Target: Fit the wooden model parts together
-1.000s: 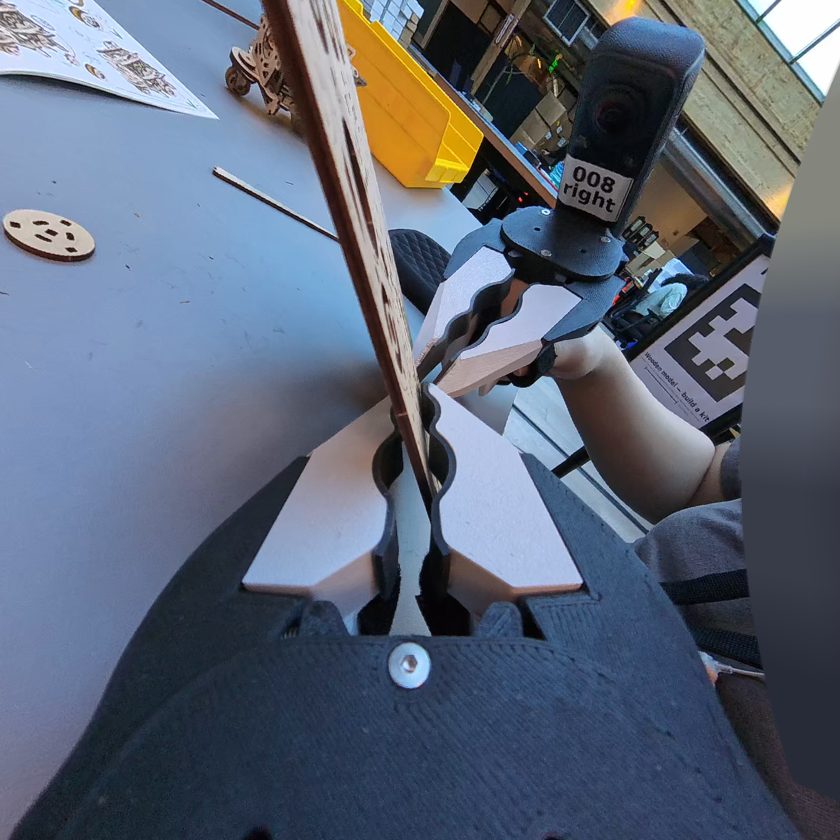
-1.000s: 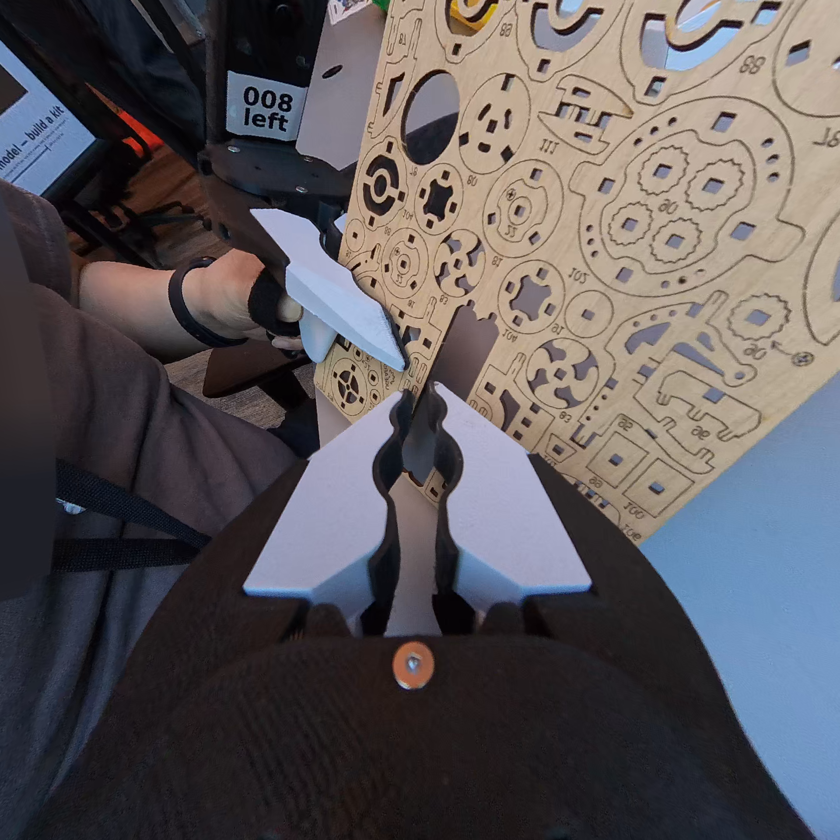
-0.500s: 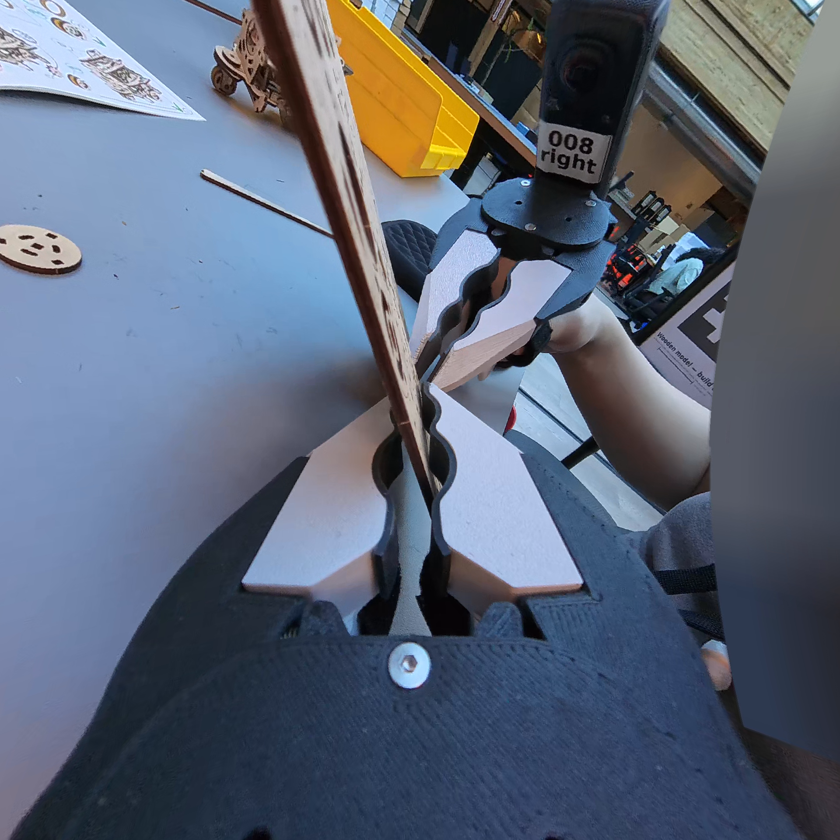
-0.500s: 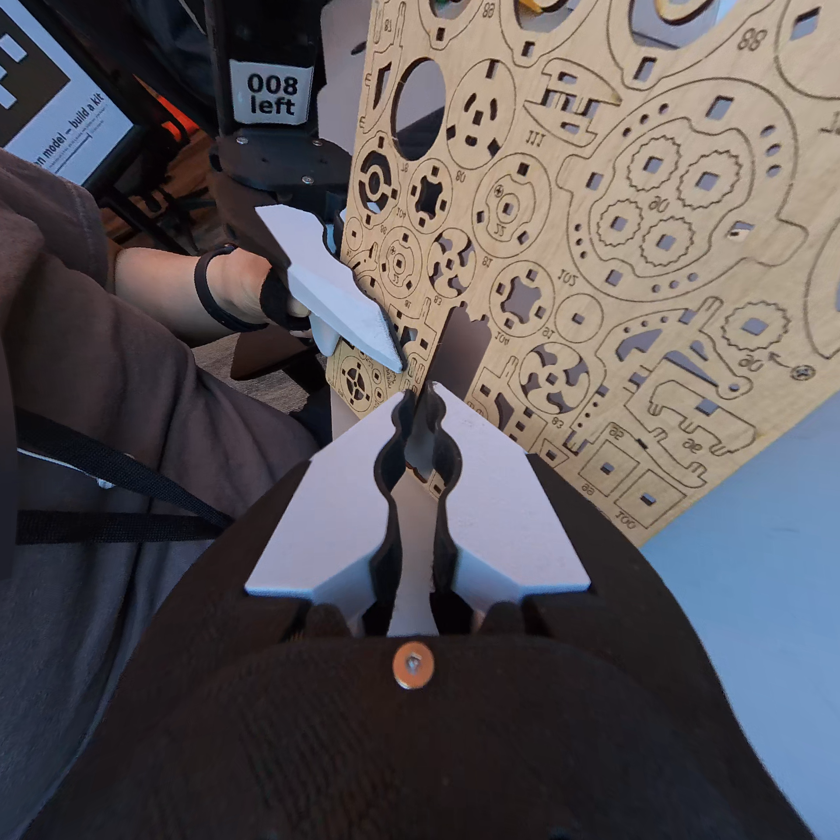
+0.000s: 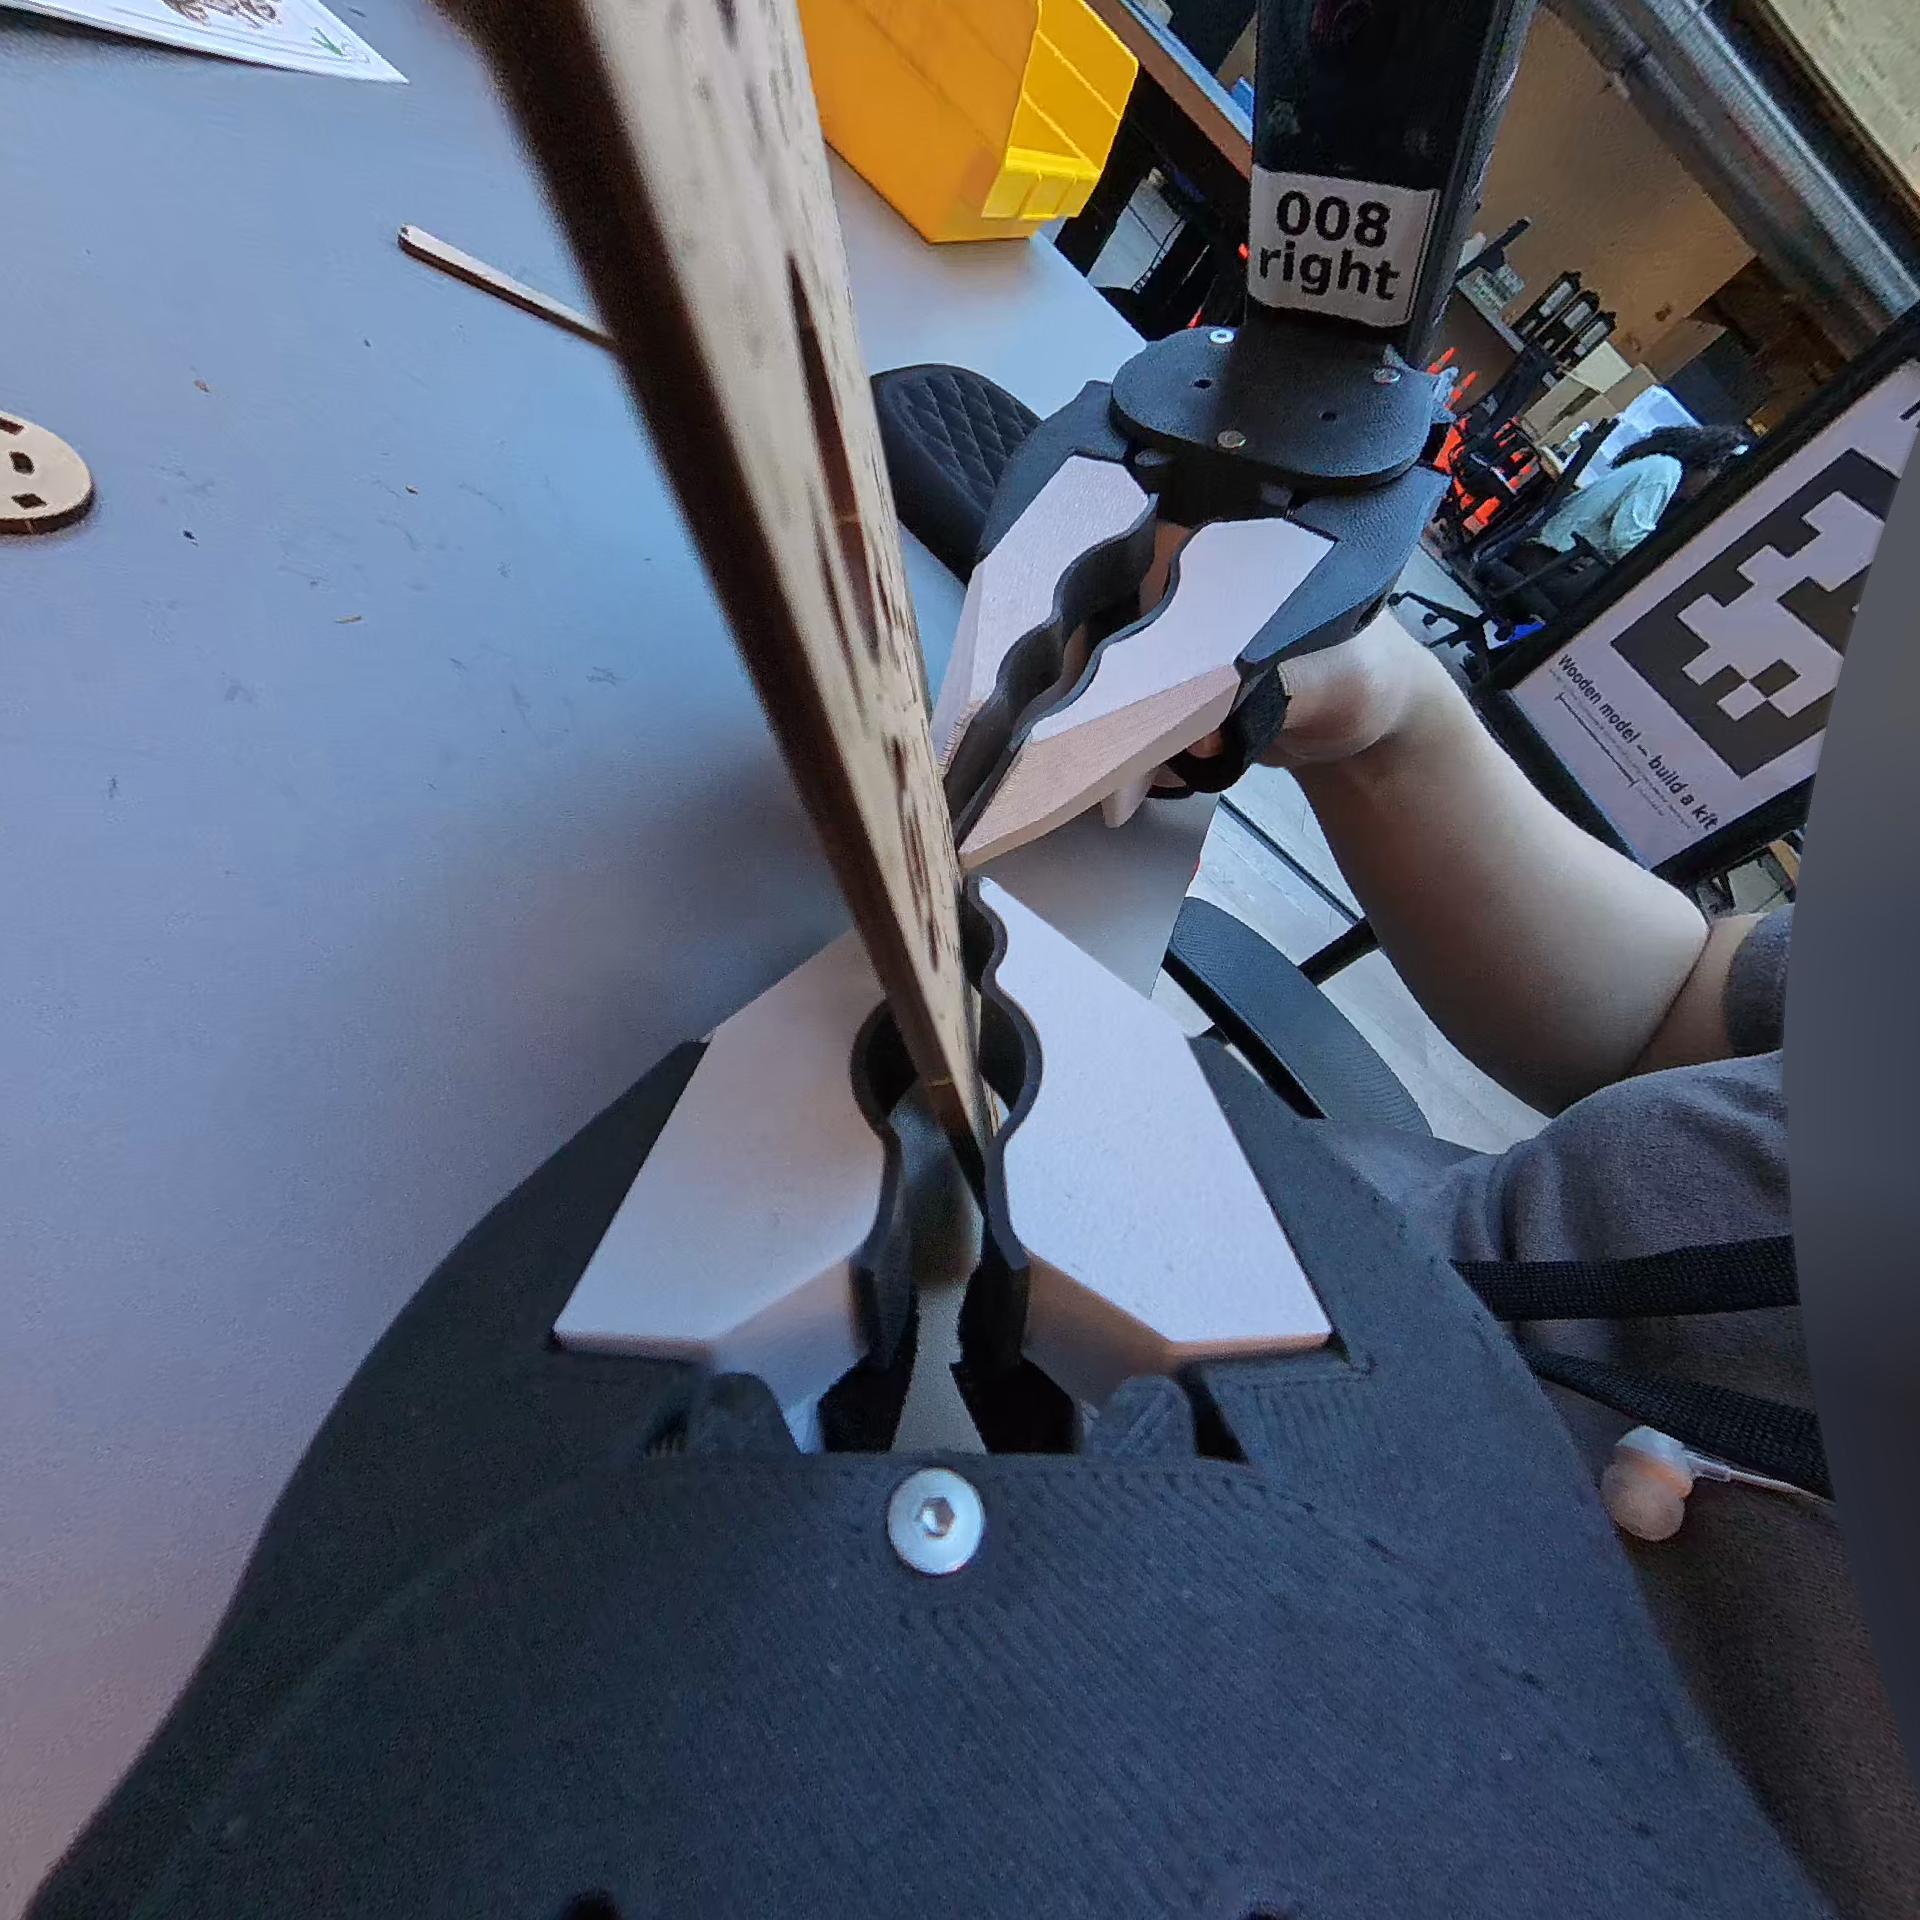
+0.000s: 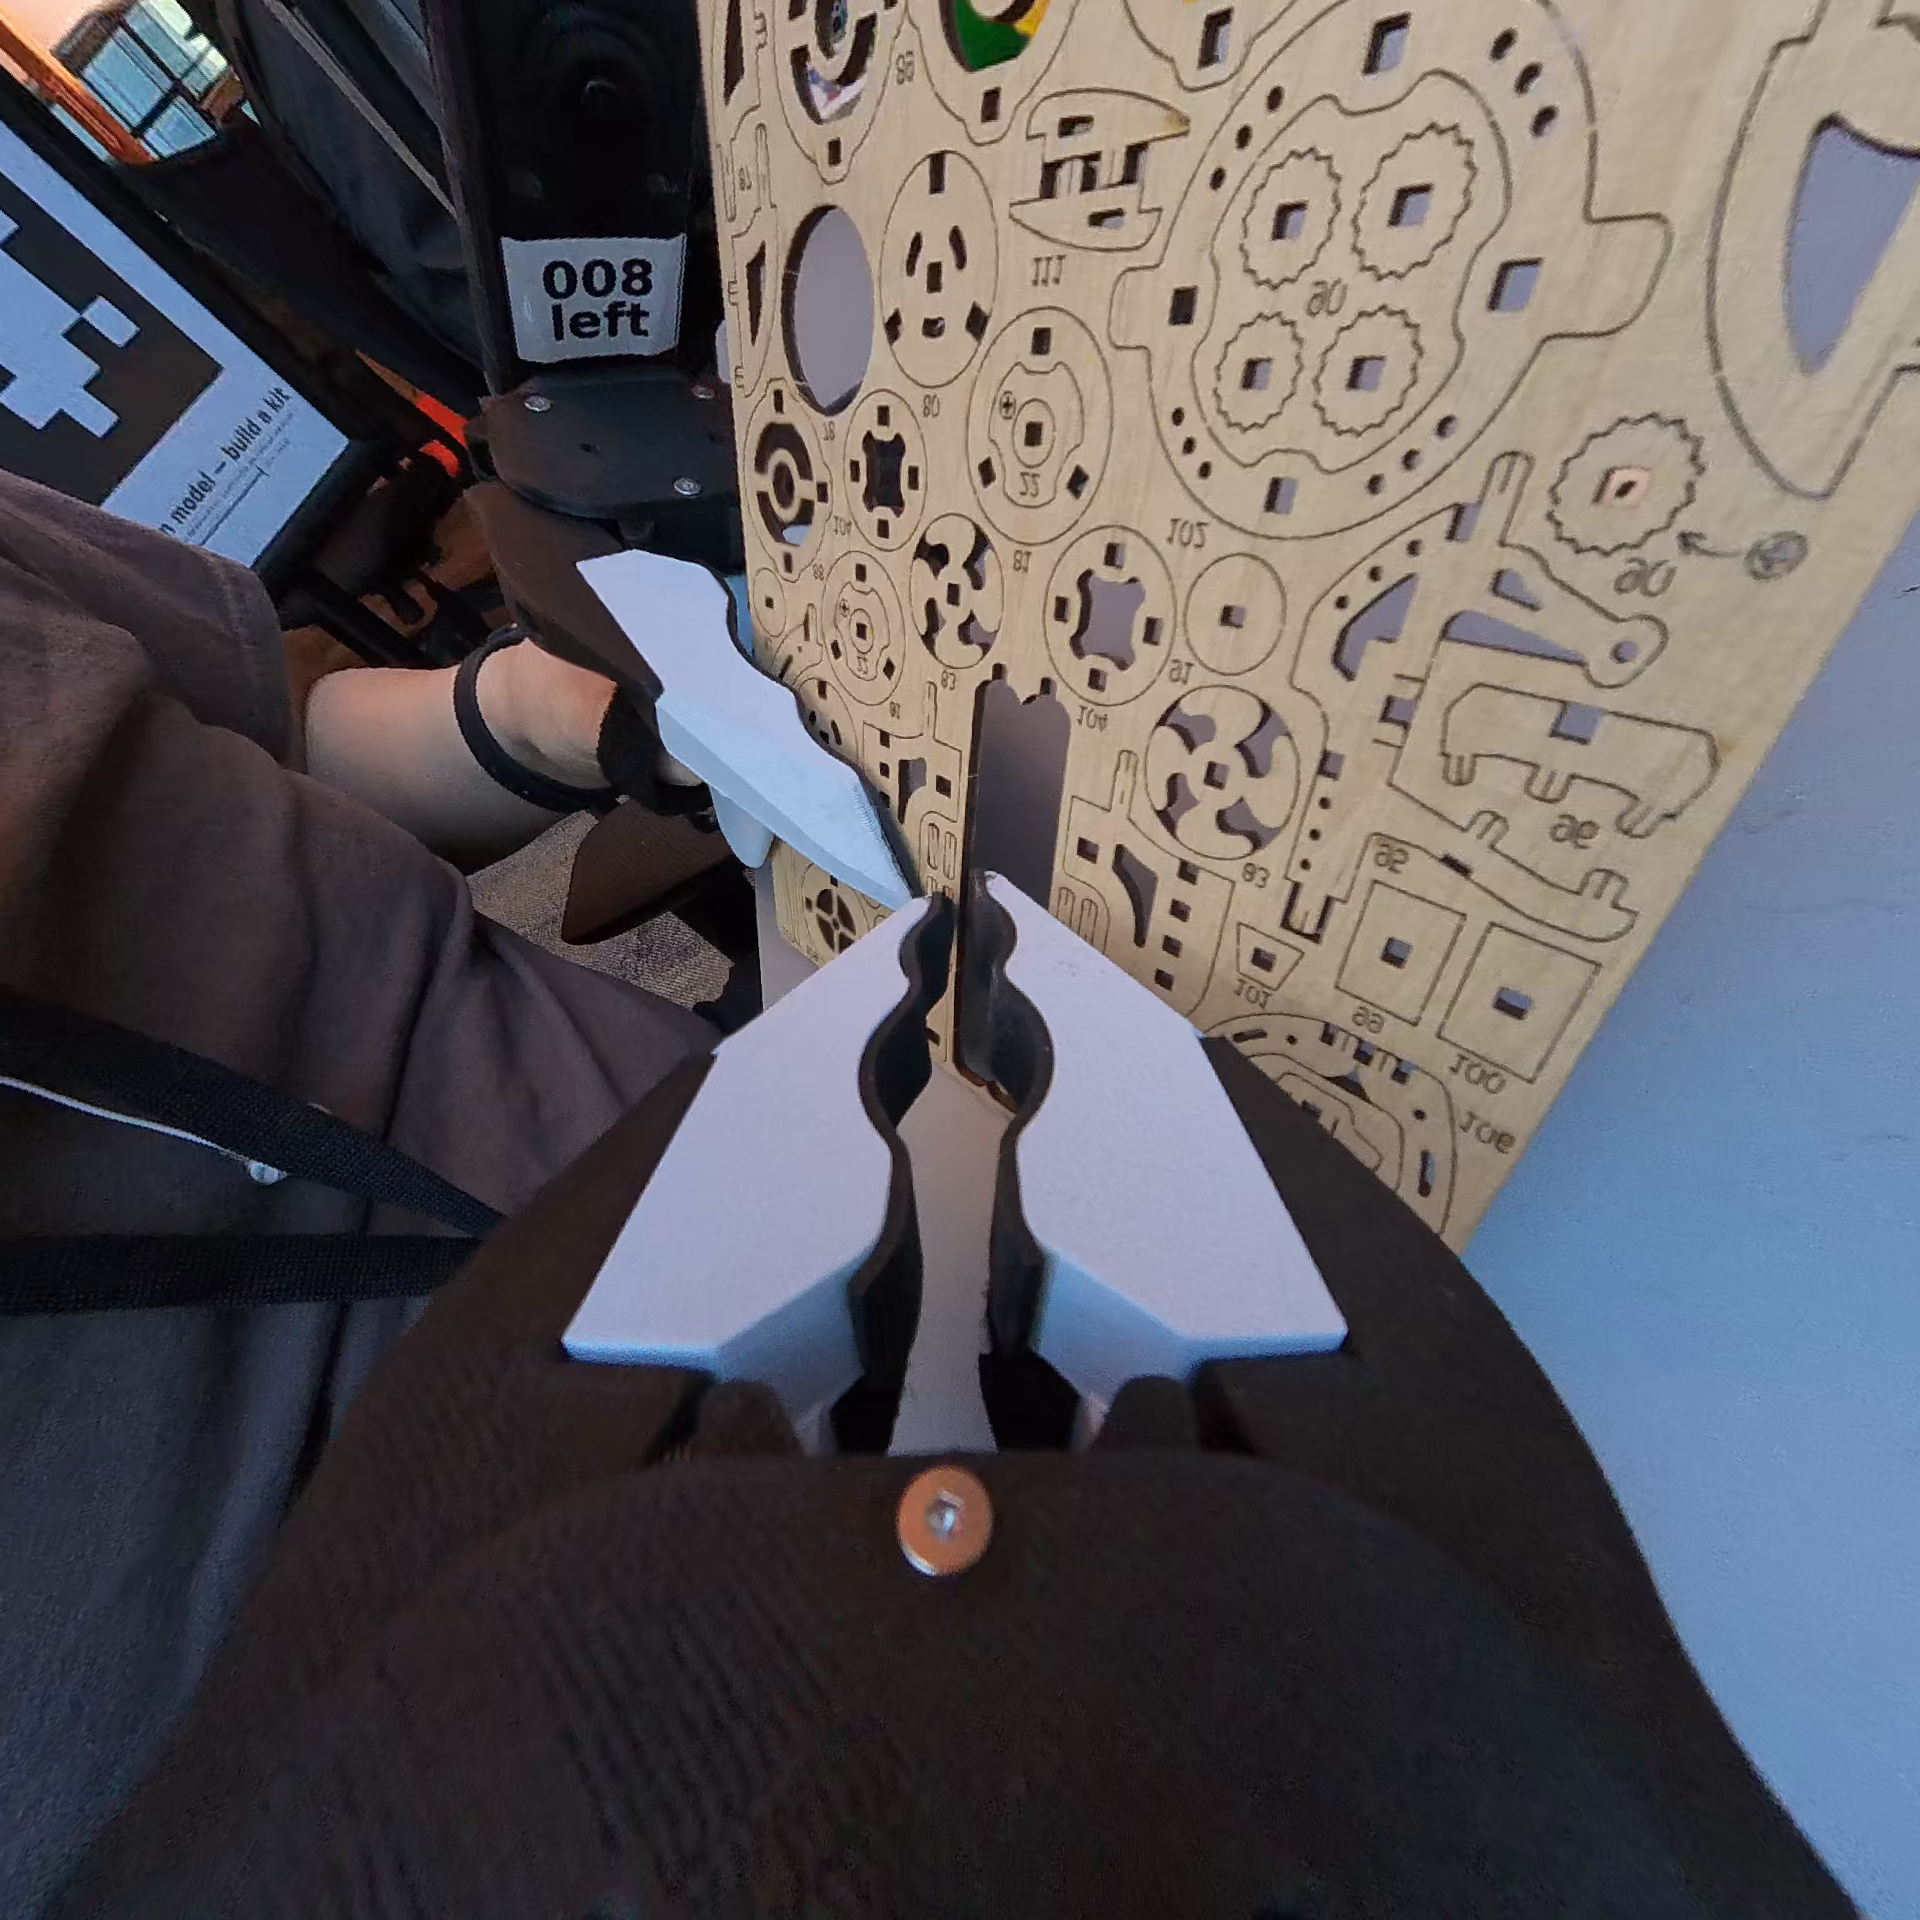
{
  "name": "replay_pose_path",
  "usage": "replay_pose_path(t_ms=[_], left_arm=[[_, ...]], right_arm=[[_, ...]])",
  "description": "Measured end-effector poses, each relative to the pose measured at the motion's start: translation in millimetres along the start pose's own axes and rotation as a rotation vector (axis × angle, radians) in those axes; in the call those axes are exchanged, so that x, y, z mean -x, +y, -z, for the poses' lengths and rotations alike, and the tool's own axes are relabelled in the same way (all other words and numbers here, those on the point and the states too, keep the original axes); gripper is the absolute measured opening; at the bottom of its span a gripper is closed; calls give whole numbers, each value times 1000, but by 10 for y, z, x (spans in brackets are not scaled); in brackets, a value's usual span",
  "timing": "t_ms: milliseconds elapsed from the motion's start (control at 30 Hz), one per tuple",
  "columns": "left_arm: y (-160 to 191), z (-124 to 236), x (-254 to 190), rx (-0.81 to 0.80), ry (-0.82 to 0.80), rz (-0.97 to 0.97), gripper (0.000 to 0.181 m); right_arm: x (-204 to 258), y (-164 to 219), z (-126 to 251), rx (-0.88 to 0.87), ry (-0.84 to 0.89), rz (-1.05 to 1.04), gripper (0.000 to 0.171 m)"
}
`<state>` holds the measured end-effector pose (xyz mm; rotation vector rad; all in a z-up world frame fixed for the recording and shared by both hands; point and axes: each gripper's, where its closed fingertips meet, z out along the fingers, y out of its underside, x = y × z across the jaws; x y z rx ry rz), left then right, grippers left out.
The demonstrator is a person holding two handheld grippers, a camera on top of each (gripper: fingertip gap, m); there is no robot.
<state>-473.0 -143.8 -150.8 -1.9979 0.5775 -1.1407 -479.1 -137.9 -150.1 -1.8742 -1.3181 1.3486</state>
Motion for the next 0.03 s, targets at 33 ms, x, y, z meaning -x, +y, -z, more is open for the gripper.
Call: replay_pose_path(t_ms=[33], left_arm=[[4, 0, 3, 2, -2, -1, 1]], right_arm=[[3, 2, -4, 5, 2, 3, 2]])
